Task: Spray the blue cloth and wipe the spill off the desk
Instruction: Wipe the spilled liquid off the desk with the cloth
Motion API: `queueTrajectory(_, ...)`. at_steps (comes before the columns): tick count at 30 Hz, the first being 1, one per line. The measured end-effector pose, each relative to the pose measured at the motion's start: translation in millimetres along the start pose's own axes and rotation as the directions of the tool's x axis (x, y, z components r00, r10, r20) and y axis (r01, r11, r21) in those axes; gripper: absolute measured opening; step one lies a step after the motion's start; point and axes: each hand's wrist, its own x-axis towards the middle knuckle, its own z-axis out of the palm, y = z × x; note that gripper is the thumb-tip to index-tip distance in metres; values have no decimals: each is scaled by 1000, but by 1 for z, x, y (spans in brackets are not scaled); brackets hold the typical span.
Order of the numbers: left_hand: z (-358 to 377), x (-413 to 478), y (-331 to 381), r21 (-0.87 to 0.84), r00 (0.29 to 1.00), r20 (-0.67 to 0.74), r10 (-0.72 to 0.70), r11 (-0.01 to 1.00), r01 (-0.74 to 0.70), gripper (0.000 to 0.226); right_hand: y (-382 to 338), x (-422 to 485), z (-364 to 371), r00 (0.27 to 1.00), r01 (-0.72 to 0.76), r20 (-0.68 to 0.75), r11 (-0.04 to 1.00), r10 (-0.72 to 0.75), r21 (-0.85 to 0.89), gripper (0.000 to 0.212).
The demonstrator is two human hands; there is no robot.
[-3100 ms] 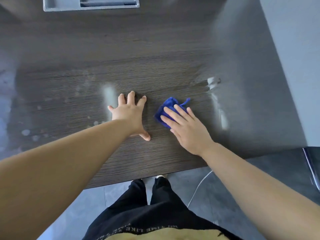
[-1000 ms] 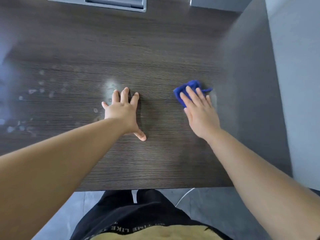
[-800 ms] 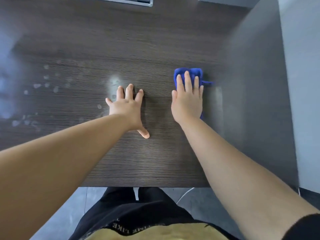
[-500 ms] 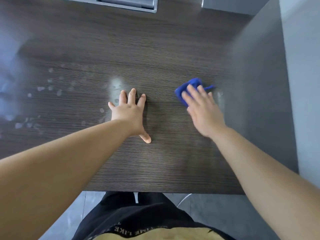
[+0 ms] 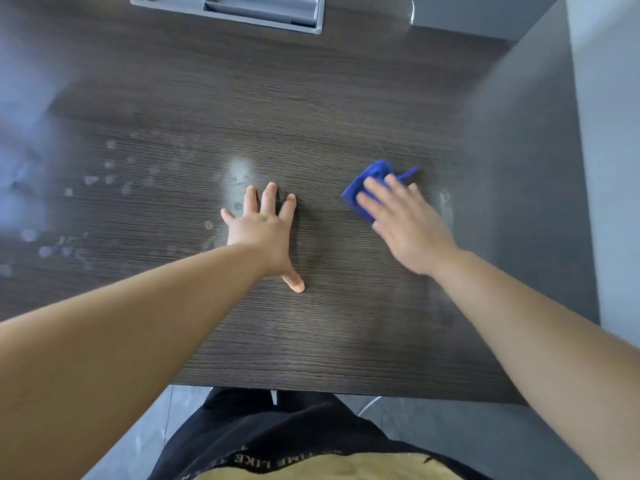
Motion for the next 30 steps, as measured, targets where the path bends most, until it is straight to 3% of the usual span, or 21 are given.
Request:
queueTrajectory(1, 0, 0, 0, 0, 1000, 2, 1, 1000, -1, 147, 6, 12, -1, 985, -169, -10, 985, 170, 41, 47)
queueTrajectory(3, -1, -1, 1, -1, 1000, 13, 1, 1000, -1, 147, 0, 43, -3, 839, -541, 15, 830, 544, 138, 48)
queueTrajectory(5, -1, -1, 2, -5, 1000, 17, -5, 1000, 5, 148, -20, 73, -5, 697, -706, 38, 677, 716, 207, 51)
queueTrajectory(6, 0, 0, 2, -3, 1000, 15, -10, 1000, 10, 148, -33, 82, -5, 703, -699, 39, 679, 710, 225, 52)
queueTrajectory(8, 0, 1, 2, -4, 1000, 14, -14, 1000, 14, 147, -61, 80, 1, 845, -521, -11, 828, 535, 208, 52)
queueTrajectory(10, 1, 0, 1, -7, 1000, 13, -10, 1000, 11, 146, -79, 50, 3, 971, -231, -24, 960, 238, 160, 51)
queueTrajectory(13, 2, 1, 0, -5, 1000, 9, -5, 1000, 5, 146, -49, 14, 1, 993, 110, 27, 991, -113, 79, 53)
queueTrajectory(15, 3, 2, 0, -3, 1000, 7, -3, 1000, 3, 147, -9, 18, 1, 990, 142, 9, 990, -142, -4, 51)
queueTrajectory(17, 3, 2, 0, -6, 1000, 6, -5, 1000, 5, 147, 20, 38, 0, 996, -93, 2, 995, 93, 27, 49)
queueTrajectory(18, 3, 2, 0, -8, 1000, 6, -6, 1000, 6, 147, 24, 51, -2, 958, -286, 14, 955, 286, 85, 48)
queueTrajectory(20, 4, 3, 1, -17, 1000, 5, -10, 1000, 10, 147, 15, 81, -3, 812, -576, -1, 802, 584, 160, 50)
queueTrajectory(22, 4, 2, 0, -21, 1000, 1, -16, 1000, 16, 147, -10, 101, -5, 745, -656, 9, 730, 667, 189, 53)
queueTrajectory(24, 3, 2, 0, -21, 1000, -1, -22, 1000, 22, 147, -37, 99, 0, 840, -532, -8, 827, 543, 182, 54)
queueTrajectory(26, 2, 2, 1, -21, 1000, -5, -24, 1000, 24, 147, -57, 71, 3, 959, -275, -29, 947, 283, 163, 53)
queueTrajectory(28, 3, 2, 1, -23, 1000, -6, -26, 999, 26, 147, -53, 36, 4, 1000, -17, -5, 992, 18, 125, 53)
queueTrajectory(30, 3, 1, 1, -28, 1000, -4, -25, 999, 25, 147, -18, 24, 3, 996, 95, -3, 995, -95, 45, 50)
